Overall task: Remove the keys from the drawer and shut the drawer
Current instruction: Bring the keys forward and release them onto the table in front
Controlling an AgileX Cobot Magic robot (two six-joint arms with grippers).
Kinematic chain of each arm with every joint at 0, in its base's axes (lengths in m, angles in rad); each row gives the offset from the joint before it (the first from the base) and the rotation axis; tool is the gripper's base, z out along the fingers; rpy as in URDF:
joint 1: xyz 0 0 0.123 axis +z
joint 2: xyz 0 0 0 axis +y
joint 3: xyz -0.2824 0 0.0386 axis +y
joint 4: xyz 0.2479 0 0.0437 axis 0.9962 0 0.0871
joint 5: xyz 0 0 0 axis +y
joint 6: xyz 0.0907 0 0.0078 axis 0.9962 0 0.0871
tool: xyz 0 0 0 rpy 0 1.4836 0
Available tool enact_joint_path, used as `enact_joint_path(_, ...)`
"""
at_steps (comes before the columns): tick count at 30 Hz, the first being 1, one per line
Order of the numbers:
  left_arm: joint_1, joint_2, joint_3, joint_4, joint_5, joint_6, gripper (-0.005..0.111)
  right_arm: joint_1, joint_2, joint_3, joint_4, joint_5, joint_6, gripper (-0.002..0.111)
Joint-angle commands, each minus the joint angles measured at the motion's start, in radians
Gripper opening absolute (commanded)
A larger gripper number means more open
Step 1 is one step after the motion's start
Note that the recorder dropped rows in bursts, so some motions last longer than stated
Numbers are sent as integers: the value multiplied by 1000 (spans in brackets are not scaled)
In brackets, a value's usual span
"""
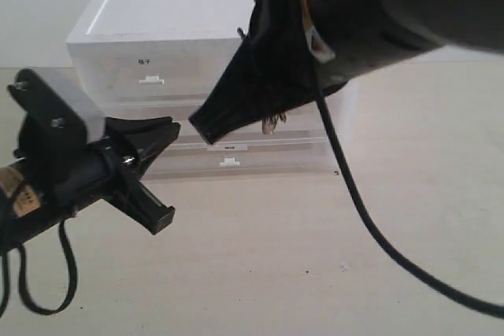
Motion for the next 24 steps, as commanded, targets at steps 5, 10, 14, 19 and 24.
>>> enact_joint_path(5, -2, -258, 176, -128, -152, -61, 5, 0, -11, 206, -1, -277, 85, 0)
enact_joint_path(10, -2, -360, 209, -196, -168, -61, 5, -2, 58, 267, -13, -413, 99, 0)
enact_joint_path(14, -2, -371, 209, -194, -164, -61, 5, -65, 172, 267, -78, -446, 171, 0)
enact_joint_path(19, -2, -371, 209, -194, -169, -61, 5, -192, 299, 267, -85, -619, 191, 0)
enact_joint_path(24, -2, -371, 209, -194, -180, -61, 5, -211, 386, 267, -100, -838, 153, 0)
